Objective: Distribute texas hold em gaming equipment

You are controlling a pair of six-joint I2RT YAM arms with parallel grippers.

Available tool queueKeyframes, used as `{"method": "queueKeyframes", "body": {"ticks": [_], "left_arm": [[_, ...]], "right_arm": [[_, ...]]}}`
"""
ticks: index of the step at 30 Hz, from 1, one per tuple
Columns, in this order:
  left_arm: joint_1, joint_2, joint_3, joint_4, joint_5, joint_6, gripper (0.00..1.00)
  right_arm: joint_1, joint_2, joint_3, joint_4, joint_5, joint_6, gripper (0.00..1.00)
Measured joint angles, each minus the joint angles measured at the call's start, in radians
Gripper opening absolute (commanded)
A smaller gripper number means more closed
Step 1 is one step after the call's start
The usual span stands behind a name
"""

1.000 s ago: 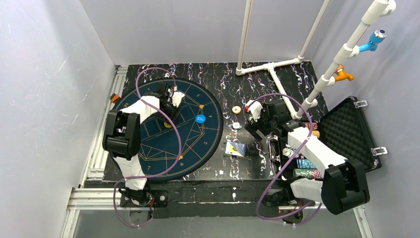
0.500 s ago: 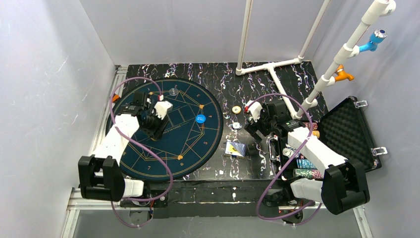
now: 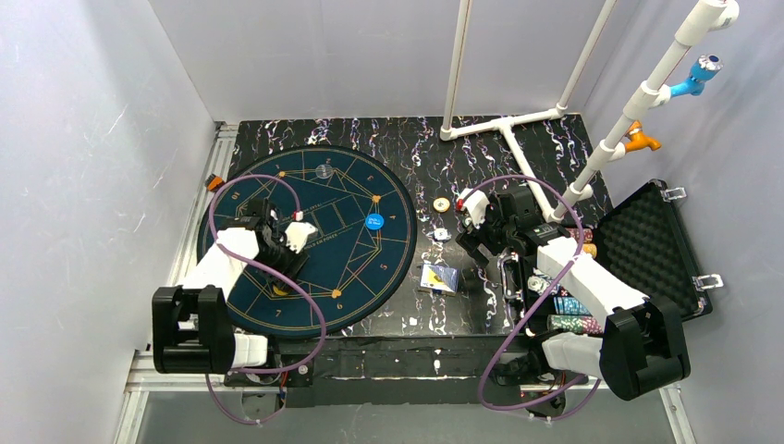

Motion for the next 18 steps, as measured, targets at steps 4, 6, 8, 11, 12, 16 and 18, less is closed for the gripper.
{"method": "queueKeyframes", "body": {"ticks": [4,6,8,11,12,16,18], "left_arm": [[0.000,0.016,-0.029,0.019,-0.005,0.015,0.27],[0.000,0.027,-0.034,0.030,-0.010,0.018,0.28],[0.000,0.036,-0.034,0.043,-0.013,0.019,0.28],[0.000,0.050,-0.034,0.063,-0.016,0.019,0.30],[0.000,0.054,-0.034,0.069,-0.016,0.019,0.32],[0.000,0.069,-0.034,0.089,-0.019,0.019,0.61],[0.000,0.078,-0.034,0.092,-0.023,0.024,0.75]], "right_arm": [[0.000,0.000,0.000,0.000,0.000,0.000,1.00],[0.000,0.000,0.000,0.000,0.000,0.000,1.00],[0.000,0.000,0.000,0.000,0.000,0.000,1.00],[0.000,0.000,0.000,0.000,0.000,0.000,1.00],[0.000,0.000,0.000,0.000,0.000,0.000,1.00],[0.000,0.000,0.000,0.000,0.000,0.000,1.00],[0.000,0.000,0.000,-0.001,-0.001,0.000,1.00]]}}
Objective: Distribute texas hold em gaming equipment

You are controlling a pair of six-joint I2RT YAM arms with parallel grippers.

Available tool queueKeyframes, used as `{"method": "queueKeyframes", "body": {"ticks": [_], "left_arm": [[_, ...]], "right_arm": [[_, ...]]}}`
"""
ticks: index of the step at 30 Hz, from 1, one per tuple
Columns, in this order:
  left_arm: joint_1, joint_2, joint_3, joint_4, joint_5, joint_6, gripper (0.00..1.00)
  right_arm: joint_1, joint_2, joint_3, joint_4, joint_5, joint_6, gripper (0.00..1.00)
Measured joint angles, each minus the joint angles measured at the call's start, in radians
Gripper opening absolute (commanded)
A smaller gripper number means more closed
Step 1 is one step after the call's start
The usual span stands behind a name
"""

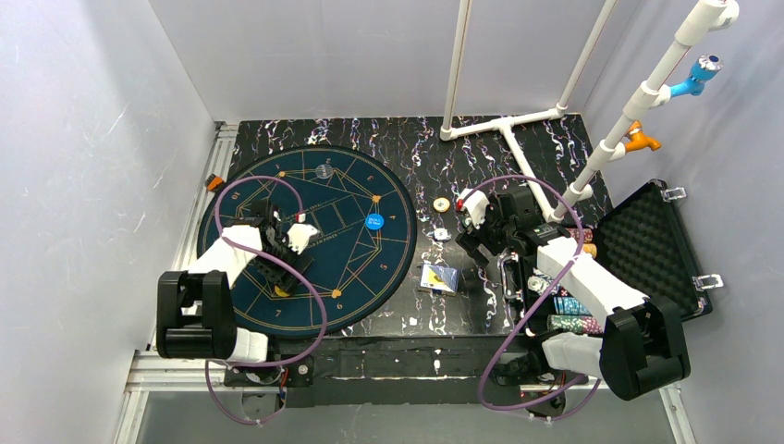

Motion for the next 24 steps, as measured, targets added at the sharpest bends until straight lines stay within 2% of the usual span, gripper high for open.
{"method": "queueKeyframes", "body": {"ticks": [4,5,11,17,24], "left_arm": [[0.000,0.006,0.000,-0.004,0.001,0.011,0.96],[0.000,0.005,0.000,-0.006,0.003,0.012,0.98],[0.000,-0.007,0.024,-0.041,0.034,0.004,0.98],[0.000,-0.043,0.132,-0.080,0.105,-0.039,0.98],[0.000,-0.105,0.223,-0.024,0.191,-0.213,0.98]], "right_arm": [[0.000,0.000,0.002,-0.010,-0.013,0.000,1.00],[0.000,0.000,0.002,-0.015,-0.021,0.000,1.00],[0.000,0.001,0.016,-0.042,-0.060,-0.003,1.00],[0.000,0.010,0.052,-0.095,-0.129,-0.027,1.00],[0.002,0.084,0.140,-0.095,-0.072,-0.019,1.00]]}}
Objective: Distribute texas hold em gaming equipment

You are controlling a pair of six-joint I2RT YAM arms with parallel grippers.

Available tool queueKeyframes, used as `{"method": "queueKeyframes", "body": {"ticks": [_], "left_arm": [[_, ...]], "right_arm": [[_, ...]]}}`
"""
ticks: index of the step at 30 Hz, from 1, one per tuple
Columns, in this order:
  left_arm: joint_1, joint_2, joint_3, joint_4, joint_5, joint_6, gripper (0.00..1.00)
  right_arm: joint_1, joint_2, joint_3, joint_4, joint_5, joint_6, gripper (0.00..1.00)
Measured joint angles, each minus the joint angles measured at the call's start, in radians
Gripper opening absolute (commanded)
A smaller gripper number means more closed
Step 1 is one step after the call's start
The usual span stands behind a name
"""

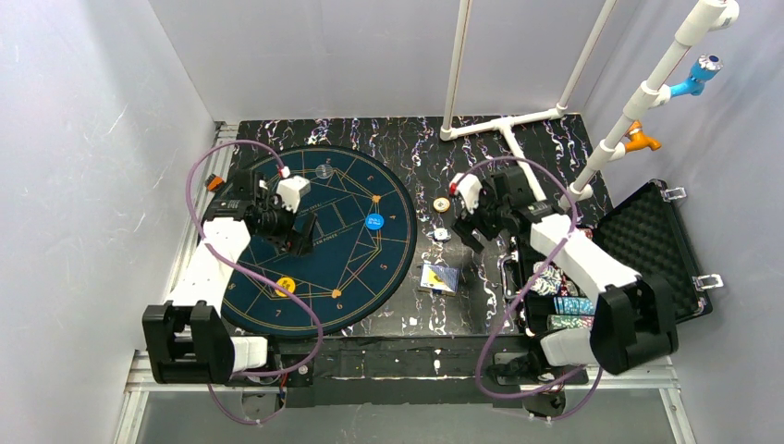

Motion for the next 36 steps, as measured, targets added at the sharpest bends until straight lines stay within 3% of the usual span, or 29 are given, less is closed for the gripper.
{"method": "queueKeyframes", "body": {"ticks": [7,12,26,36], "left_arm": [[0.000,-0.115,0.000,0.148,0.070,-0.174,0.98],[0.000,-0.127,0.001,0.194,0.062,-0.259,0.98],[0.000,-0.127,-0.003,0.210,0.027,-0.314,0.98],[0.000,-0.133,-0.005,0.213,0.019,-0.317,0.98]], "right_arm": [[0.000,0.233,0.199,0.000,0.139,0.032,1.00],[0.000,0.362,0.255,-0.026,0.228,0.072,0.91],[-0.019,0.544,0.339,-0.057,0.262,0.156,0.78],[-0.061,0.610,0.390,-0.072,0.162,0.182,0.46]]}}
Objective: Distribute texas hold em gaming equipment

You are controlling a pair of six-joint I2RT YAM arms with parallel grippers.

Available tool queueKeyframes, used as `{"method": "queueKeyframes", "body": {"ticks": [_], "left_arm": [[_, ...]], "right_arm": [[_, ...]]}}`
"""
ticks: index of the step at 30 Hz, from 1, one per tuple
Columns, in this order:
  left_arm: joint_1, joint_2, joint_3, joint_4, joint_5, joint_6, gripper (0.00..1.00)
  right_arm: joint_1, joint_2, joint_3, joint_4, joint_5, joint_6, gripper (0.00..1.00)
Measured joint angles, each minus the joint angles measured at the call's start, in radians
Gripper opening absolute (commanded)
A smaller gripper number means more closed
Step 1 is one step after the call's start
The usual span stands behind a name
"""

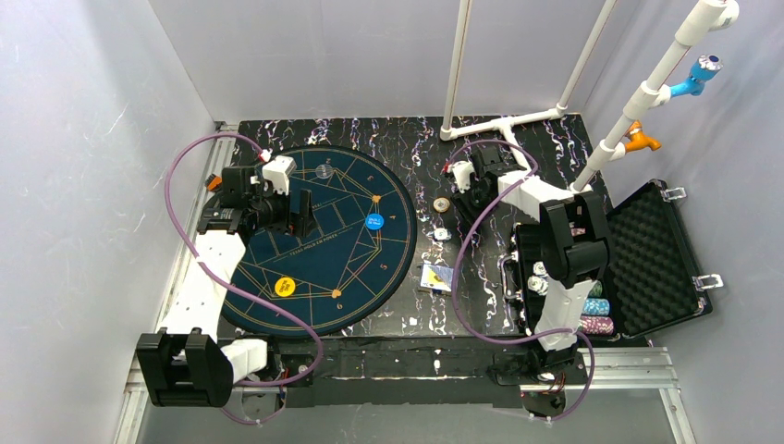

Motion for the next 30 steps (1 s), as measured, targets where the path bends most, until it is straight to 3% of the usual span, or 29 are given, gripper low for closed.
{"method": "queueKeyframes", "body": {"ticks": [8,12,22,30], "left_arm": [[0.000,0.000,0.000,0.000,-0.004,0.000,0.98],[0.000,0.000,0.000,0.000,-0.005,0.000,0.98],[0.010,0.028,0.022,-0.016,-0.010,-0.060,0.98],[0.169,0.156,0.181,-0.080,0.091,-0.161,0.98]], "right_arm": [[-0.001,0.003,0.006,-0.011,-0.010,-0.007,0.18],[-0.001,-0.001,0.006,-0.013,-0.008,-0.008,0.10],[0.005,-0.085,0.051,-0.099,-0.037,-0.031,0.06],[0.135,-0.143,0.135,-0.108,-0.111,-0.034,0.07]]}}
